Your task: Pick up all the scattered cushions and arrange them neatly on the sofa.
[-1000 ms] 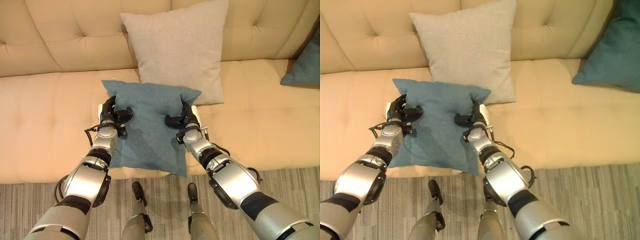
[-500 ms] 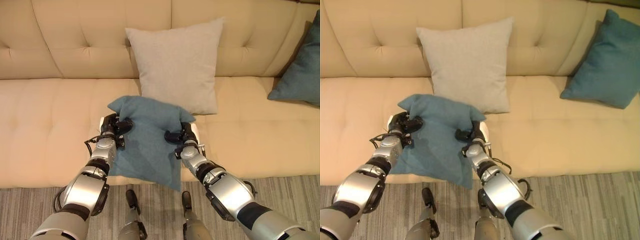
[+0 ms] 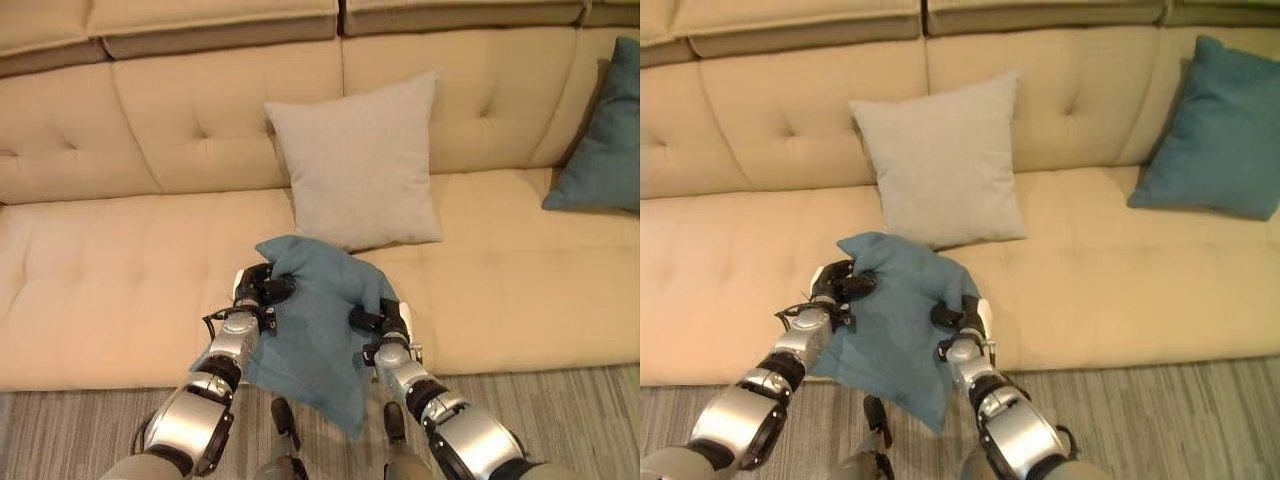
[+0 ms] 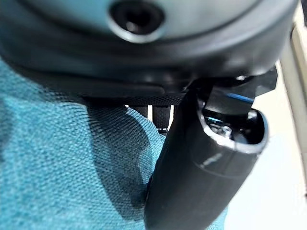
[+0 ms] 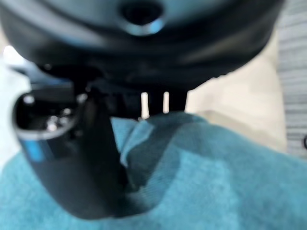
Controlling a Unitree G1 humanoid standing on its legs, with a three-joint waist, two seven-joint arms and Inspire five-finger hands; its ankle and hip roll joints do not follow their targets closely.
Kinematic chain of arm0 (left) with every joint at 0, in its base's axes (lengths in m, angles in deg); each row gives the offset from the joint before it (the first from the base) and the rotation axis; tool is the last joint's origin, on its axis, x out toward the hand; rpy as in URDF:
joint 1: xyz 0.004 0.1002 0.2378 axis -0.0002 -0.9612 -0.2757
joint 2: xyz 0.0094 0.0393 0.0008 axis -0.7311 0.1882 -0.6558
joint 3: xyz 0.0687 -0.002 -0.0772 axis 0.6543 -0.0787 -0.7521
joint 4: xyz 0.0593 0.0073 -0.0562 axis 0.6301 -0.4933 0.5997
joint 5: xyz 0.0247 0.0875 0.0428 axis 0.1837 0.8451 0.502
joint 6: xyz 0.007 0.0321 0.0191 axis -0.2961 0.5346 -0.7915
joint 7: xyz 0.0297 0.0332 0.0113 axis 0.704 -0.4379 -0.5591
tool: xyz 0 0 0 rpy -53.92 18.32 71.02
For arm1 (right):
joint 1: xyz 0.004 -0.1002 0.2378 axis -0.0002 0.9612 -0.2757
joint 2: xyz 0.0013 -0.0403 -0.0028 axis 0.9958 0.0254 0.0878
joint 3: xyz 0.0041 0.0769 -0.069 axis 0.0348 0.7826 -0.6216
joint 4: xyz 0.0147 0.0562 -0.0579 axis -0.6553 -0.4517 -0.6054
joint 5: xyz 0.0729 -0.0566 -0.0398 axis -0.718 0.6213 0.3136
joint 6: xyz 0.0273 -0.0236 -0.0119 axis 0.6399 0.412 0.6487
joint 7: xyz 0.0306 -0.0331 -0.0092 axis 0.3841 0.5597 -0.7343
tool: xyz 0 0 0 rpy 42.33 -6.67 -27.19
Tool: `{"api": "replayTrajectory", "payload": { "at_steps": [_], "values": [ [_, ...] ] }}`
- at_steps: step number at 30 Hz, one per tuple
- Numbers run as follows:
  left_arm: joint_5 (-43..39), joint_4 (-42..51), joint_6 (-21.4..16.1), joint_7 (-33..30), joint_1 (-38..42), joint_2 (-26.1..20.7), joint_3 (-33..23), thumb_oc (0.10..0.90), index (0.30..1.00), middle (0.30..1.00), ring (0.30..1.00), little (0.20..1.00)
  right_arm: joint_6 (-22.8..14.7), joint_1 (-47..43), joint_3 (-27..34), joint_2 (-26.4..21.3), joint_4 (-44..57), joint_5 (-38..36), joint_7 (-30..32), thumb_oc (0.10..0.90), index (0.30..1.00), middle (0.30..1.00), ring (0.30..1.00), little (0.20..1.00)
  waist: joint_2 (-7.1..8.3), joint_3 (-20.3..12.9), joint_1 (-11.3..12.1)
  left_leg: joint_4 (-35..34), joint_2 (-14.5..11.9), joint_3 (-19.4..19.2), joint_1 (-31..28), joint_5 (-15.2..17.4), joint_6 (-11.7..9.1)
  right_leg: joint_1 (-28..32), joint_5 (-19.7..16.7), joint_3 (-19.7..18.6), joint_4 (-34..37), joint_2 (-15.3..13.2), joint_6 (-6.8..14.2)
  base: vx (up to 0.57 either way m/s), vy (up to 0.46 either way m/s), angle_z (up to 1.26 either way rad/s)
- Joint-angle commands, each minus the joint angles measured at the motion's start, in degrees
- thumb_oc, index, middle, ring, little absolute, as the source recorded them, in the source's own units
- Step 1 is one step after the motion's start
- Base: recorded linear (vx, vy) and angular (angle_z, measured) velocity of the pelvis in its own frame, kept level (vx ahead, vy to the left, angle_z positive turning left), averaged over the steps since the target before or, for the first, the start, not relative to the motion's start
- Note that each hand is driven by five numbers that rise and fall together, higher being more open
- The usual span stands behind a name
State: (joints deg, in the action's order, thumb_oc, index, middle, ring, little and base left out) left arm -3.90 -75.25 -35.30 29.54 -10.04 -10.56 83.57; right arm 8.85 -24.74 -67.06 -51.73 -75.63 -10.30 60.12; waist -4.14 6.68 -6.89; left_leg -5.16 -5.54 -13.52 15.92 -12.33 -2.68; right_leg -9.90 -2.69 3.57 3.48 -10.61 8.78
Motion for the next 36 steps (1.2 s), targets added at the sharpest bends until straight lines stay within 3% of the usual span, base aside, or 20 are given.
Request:
{"api": "replayTrajectory", "payload": {
  "at_steps": [1, 3, 8, 9, 12, 13, 15, 18, 19, 20, 21, 22, 23, 26, 27, 29, 31, 32, 35, 36],
  "values": [
    [-3.63, 9.83, -2.33, 2.55, 1.02, 10.92, 0.31, 0.4, 0.3, 0.3, 0.3, 0.3, -0.93, 0.33, -0.53, 8.94, 14.03, 2.56, 0.62, 0.4, 0.3, 0.3, 0.3, 0.3, -0.2, 5.38, 0.56, 2.89, 1.96, 3.13, -8.12, 12.53, 0.92, 1.65, 5.51, 0.77, -7.64, -1.74, 0.15, 0.05, 0.137, 0.03],
    [-3.42, 12.27, -2.34, 2.37, -1.1, 10.92, 0.47, 0.4, 0.3, 0.3, 0.3, 0.3, -0.52, 2.98, -0.28, 8.0, 17.69, 3.1, 1.08, 0.4, 0.3, 0.3, 0.3, 0.3, -0.2, 4.92, 0.59, 3.86, 2.35, 3.08, -8.64, 13.34, 1.24, 2.58, 5.64, 0.95, -7.7, -2.25, 0.31, 0.04, 0.114, 0.03],
    [-2.36, 23.2, -2.85, 4.03, -13.5, 11.68, 2.14, 0.4, 0.3, 0.3, 0.3, 0.3, -0.58, 17.54, 3.03, 3.85, 33.47, 4.87, 0.08, 0.4, 0.3, 0.3, 0.3, 0.3, 0.16, -0.19, 0.98, 4.66, 5.49, 2.33, -13.83, 16.95, 3.41, 7.07, 3.38, 2.32, -6.81, -5.73, 3.25, 0.04, 0.156, 0.05],
    [-2.49, 24.97, -3.21, 3.71, -14.83, 11.95, 2.26, 0.4, 0.3, 0.3, 0.3, 0.3, -1.22, 17.71, 3.42, 3.46, 34.27, 5.64, -0.02, 0.4, 0.3, 0.3, 0.3, 0.3, 0.36, -0.85, 1.6, 4.17, 5.99, 1.53, -14.55, 16.74, 3.56, 6.41, 0.35, 3.7, -7.85, -6.61, 4.35, -0.04, 0.074, -0.13],
    [-0.85, 29.47, -3.74, 3.84, -17.46, 11.69, 3.54, 0.4, 0.3, 0.3, 0.3, 0.3, -1.88, 17.87, 3.94, 4.51, 35.39, 6.13, -0.4, 0.4, 0.3, 0.3, 0.3, 0.3, -0.03, -0.76, 3.18, 3.69, 5.15, 0.05, -16.03, 16.87, 3.94, 5.71, 1.32, 11.64, -13.18, -8.04, 3.67, -0.09, 0.054, -0.31],
    [0.13, 30.74, -3.88, 4.13, -18.45, 11.2, 4.15, 0.4, 0.3, 0.3, 0.3, 0.3, -2.1, 18.45, 3.75, 4.85, 35.96, 6.2, -0.87, 0.4, 0.3, 0.3, 0.3, 0.3, 0.0, -0.84, 3.35, 3.86, 4.92, 0.09, -16.11, 16.75, 4.13, 6.79, 3.08, 13.51, -15.09, -7.69, 3.04, -0.09, 0.003, -0.23],
    [2.15, 31.84, -3.56, 3.89, -19.0, 10.81, 5.11, 0.4, 0.3, 0.3, 0.3, 0.3, -2.67, 18.36, 3.73, 5.82, 36.64, 6.33, -0.81, 0.4, 0.3, 0.3, 0.3, 0.3, 0.28, -1.56, 3.31, 4.17, 4.88, 1.49, -16.52, 16.41, 4.28, 8.63, 7.71, 10.93, -17.2, -4.29, 1.7, -0.06, -0.022, 0.05],
    [2.95, 32.76, -3.12, 4.55, -19.07, 10.68, 6.55, 0.4, 0.3, 0.3, 0.3, 0.3, -4.47, 16.8, 3.44, 6.48, 36.63, 5.6, 1.28, 0.4, 0.3, 0.3, 0.3, 0.3, 0.64, -3.05, 3.15, 3.99, 5.37, 5.66, -16.91, 15.43, 4.45, 9.16, 12.98, -1.79, -22.48, 3.09, 0.91, -0.03, -0.058, 0.34],
    [2.95, 32.76, -3.11, 4.55, -19.05, 10.69, 6.55, 0.4, 0.3, 0.3, 0.3, 0.3, -4.47, 16.78, 3.44, 6.47, 36.62, 5.6, 1.28, 0.4, 0.3, 0.3, 0.3, 0.3, 0.55, -3.16, 3.26, 4.0, 5.24, 5.57, -16.76, 15.4, 4.42, 9.02, 12.82, -1.87, -22.37, 3.23, 0.86, -0.03, -0.059, 0.58],
    [3.45, 33.25, -3.0, 4.75, -19.04, 10.38, 6.76, 0.4, 0.3, 0.3, 0.3, 0.3, -4.88, 16.34, 3.21, 6.53, 36.71, 5.35, 1.7, 0.4, 0.3, 0.3, 0.3, 0.3, 0.5, -3.54, 3.32, 3.79, 5.3, 6.73, -16.73, 14.95, 4.37, 8.89, 13.66, -4.9, -23.71, 5.29, 0.62, -0.14, -0.149, 0.79],
    [3.73, 33.35, -2.35, 5.13, -19.27, 10.09, 6.84, 0.4, 0.3, 0.3, 0.3, 0.3, -5.58, 15.43, 2.73, 6.86, 36.34, 4.59, 2.17, 0.4, 0.3, 0.3, 0.3, 0.3, 1.33, -4.11, 3.88, 3.51, 6.03, 9.53, -16.22, 13.66, 4.15, 11.17, 15.33, -8.35, -22.0, 7.86, -1.7, -0.14, -0.148, 0.68],
    [3.73, 33.35, -2.35, 5.13, -19.27, 10.08, 6.84, 0.4, 0.3, 0.3, 0.3, 0.3, -5.58, 15.43, 2.73, 6.87, 36.34, 4.59, 2.17, 0.4, 0.3, 0.3, 0.3, 0.3, 1.36, -4.03, 3.78, 3.49, 6.06, 9.62, -16.3, 13.64, 4.15, 11.3, 15.35, -8.25, -21.97, 7.83, -1.7, -0.25, -0.26, 0.83],
    [3.73, 34.34, -2.29, 4.85, -19.18, 9.45, 7.03, 0.4, 0.3, 0.3, 0.3, 0.3, -6.11, 14.24, 2.1, 6.44, 35.81, 4.34, 2.01, 0.4, 0.3, 0.3, 0.3, 0.3, 1.92, -4.46, 4.75, 3.01, 6.27, 11.82, -15.24, 11.96, 3.53, 13.03, 16.25, -8.36, -18.49, 9.21, -4.79, -0.23, -0.245, 0.87],
    [2.53, 36.5, -1.79, 3.29, -18.67, 8.86, 6.5, 0.4, 0.3, 0.3, 0.3, 0.3, -6.31, 11.77, 0.92, 5.82, 36.12, 3.75, 1.41, 0.4, 0.3, 0.3, 0.3, 0.3, 2.32, -3.98, 5.96, 2.64, 5.21, 15.92, -12.14, 8.52, 1.18, 13.78, 16.23, -6.3, -14.14, 11.37, -7.79, -0.29, -0.283, 0.83],
    [2.53, 36.5, -1.79, 3.29, -18.67, 8.86, 6.5, 0.4, 0.3, 0.3, 0.3, 0.3, -6.31, 11.77, 0.92, 5.82, 36.12, 3.75, 1.41, 0.4, 0.3, 0.3, 0.3, 0.3, 2.31, -3.98, 5.95, 2.64, 5.21, 15.93, -12.14, 8.51, 1.18, 13.78, 16.23, -6.29, -14.13, 11.37, -7.79, -0.24, -0.211, 0.71],
    [1.69, 39.37, -1.9, 1.88, -18.89, 7.97, 5.76, 0.4, 0.3, 0.3, 0.3, 0.3, -5.04, 9.48, -0.97, 4.68, 36.76, 4.16, -1.49, 0.4, 0.3, 0.3, 0.3, 0.3, 1.97, -2.59, 7.52, 1.09, 3.79, 19.05, -8.42, 4.03, -1.9, 14.27, 15.17, -1.7, -10.3, 12.58, -9.05, -0.37, -0.256, 0.85],
    [1.59, 40.41, -1.69, 1.37, -19.04, 7.87, 4.73, 0.4, 0.3, 0.3, 0.3, 0.3, -4.39, 8.23, -1.48, 4.8, 36.59, 4.28, -3.34, 0.4, 0.3, 0.3, 0.3, 0.3, 2.05, -1.95, 8.37, 0.45, 3.52, 19.73, -6.44, 2.94, -3.3, 14.15, 14.84, 0.37, -9.54, 12.66, -9.3, -0.32, -0.161, 0.82],
    [1.59, 41.12, -1.78, 1.33, -19.19, 7.97, 4.55, 0.4, 0.3, 0.3, 0.3, 0.3, -4.29, 7.67, -1.73, 4.65, 36.24, 4.54, -4.16, 0.4, 0.3, 0.3, 0.3, 0.3, 2.03, -1.58, 8.83, 0.27, 3.48, 19.29, -5.41, 2.82, -3.66, 13.87, 14.7, 1.58, -9.42, 12.36, -9.33, -0.43, -0.154, 0.88],
    [2.02, 43.14, -2.09, 1.81, -21.23, 7.99, 2.28, 0.4, 0.3, 0.3, 0.3, 0.3, -3.79, 5.2, -2.59, 5.13, 34.64, 5.22, -6.57, 0.4, 0.3, 0.3, 0.3, 0.3, 3.38, -1.89, 9.59, 3.4, 3.24, 11.71, -5.93, 6.54, -1.93, 13.19, 12.58, 7.42, -7.75, 9.73, -8.62, -0.26, -0.078, 0.71],
    [2.02, 43.14, -2.09, 1.81, -21.23, 8.0, 2.28, 0.4, 0.3, 0.3, 0.3, 0.3, -3.79, 5.2, -2.59, 5.12, 34.64, 5.22, -6.57, 0.4, 0.3, 0.3, 0.3, 0.3, 3.34, -1.99, 9.58, 3.43, 3.19, 11.75, -5.78, 6.53, -1.94, 13.09, 12.5, 7.44, -7.7, 9.79, -8.63, -0.11, -0.034, 1.09]
  ]
}}
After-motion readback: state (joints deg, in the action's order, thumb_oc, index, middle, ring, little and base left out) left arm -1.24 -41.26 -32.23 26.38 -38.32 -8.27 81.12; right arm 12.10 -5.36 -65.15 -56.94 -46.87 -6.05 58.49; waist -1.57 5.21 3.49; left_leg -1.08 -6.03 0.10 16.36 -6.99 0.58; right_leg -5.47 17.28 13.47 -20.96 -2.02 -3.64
